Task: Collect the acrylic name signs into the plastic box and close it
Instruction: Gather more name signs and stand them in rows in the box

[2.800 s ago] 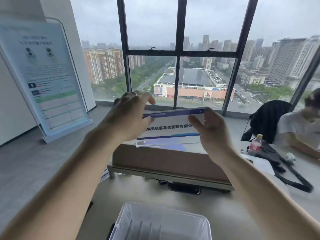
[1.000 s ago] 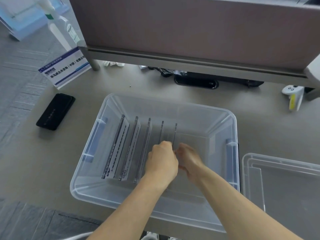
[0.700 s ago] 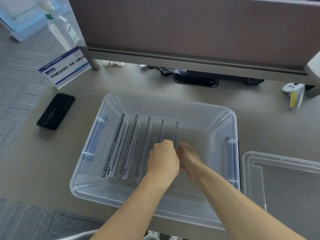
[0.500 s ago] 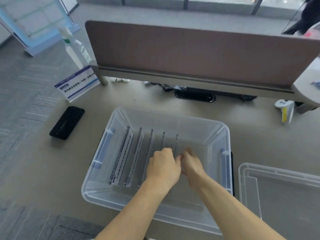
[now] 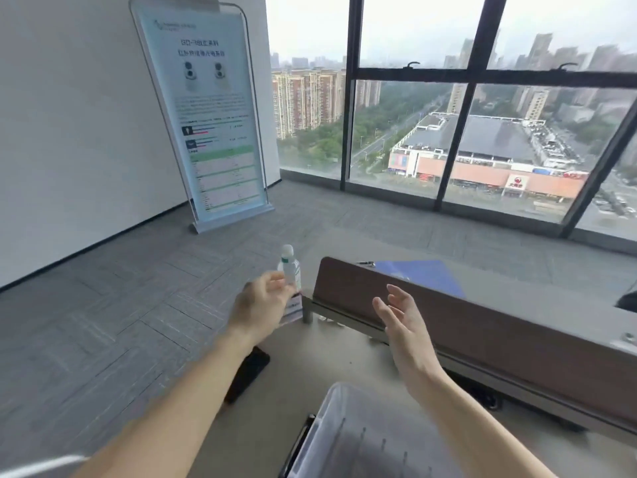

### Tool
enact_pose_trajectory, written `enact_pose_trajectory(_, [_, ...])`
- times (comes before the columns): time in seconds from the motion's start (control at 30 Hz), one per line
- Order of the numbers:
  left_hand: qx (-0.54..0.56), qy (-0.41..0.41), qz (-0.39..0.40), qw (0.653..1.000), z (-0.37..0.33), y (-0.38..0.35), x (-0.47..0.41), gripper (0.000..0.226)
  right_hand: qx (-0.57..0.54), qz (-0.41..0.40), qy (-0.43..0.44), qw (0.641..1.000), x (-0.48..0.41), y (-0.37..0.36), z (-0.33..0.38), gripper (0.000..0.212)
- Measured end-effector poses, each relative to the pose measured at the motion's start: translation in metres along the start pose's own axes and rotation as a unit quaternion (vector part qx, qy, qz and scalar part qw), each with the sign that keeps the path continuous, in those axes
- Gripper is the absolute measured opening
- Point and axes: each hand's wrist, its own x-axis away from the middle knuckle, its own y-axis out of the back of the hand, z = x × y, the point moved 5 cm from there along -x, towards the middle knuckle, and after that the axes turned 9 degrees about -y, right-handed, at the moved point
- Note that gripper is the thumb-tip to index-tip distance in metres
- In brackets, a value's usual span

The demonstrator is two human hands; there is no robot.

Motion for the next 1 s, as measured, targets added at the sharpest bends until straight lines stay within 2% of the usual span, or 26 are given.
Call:
enact_pose_trajectory(0.13, [-0.033,0.026,-0.016,0.999,0.05,0.056,-0.066,0.045,0.01,0.028,0.002,1.0,-0.051,-0.08,0.007,0.05])
enact_pose_trajectory(0.27, [-0.016,0.077,-0.001,0.997,0.128,0.072,-0.127,0.042,0.016,0.035,-0.038,0.999,-0.107,-0.158,-0.017,0.048])
enact_pose_trajectory(0.43, [-0.016,0.152,0.038,0.988,0.231,0.057,-0.173,0.044,0.011,0.044,-0.094,0.994,-0.17,-0.227,-0.061,0.041])
enact_pose_trajectory(0.57, [-0.04,0.177,0.056,0.982,0.298,0.037,-0.198,0.057,0.024,0.044,-0.127,0.991,-0.213,-0.257,-0.104,0.042])
enact_pose_trajectory(0.67, [-0.019,0.214,0.043,0.976,0.346,0.02,-0.205,0.067,0.028,0.041,-0.149,0.988,-0.242,-0.276,-0.136,0.053])
enact_pose_trajectory(0.73, [0.016,0.235,0.013,0.972,0.375,0.007,-0.205,0.068,0.022,0.04,-0.163,0.985,-0.26,-0.287,-0.159,0.054])
enact_pose_trajectory(0.8, [0.036,0.24,-0.005,0.97,0.4,-0.01,-0.208,0.06,0.01,0.043,-0.177,0.983,-0.274,-0.295,-0.187,0.049])
enact_pose_trajectory(0.93, [0.072,0.236,-0.009,0.969,0.431,-0.038,-0.215,0.015,0.007,0.034,-0.203,0.978,-0.286,-0.302,-0.235,0.044])
enact_pose_trajectory(1.0, [0.065,0.219,-0.006,0.974,0.44,-0.037,-0.219,0.007,0.017,0.026,-0.216,0.976,-0.29,-0.303,-0.249,0.045])
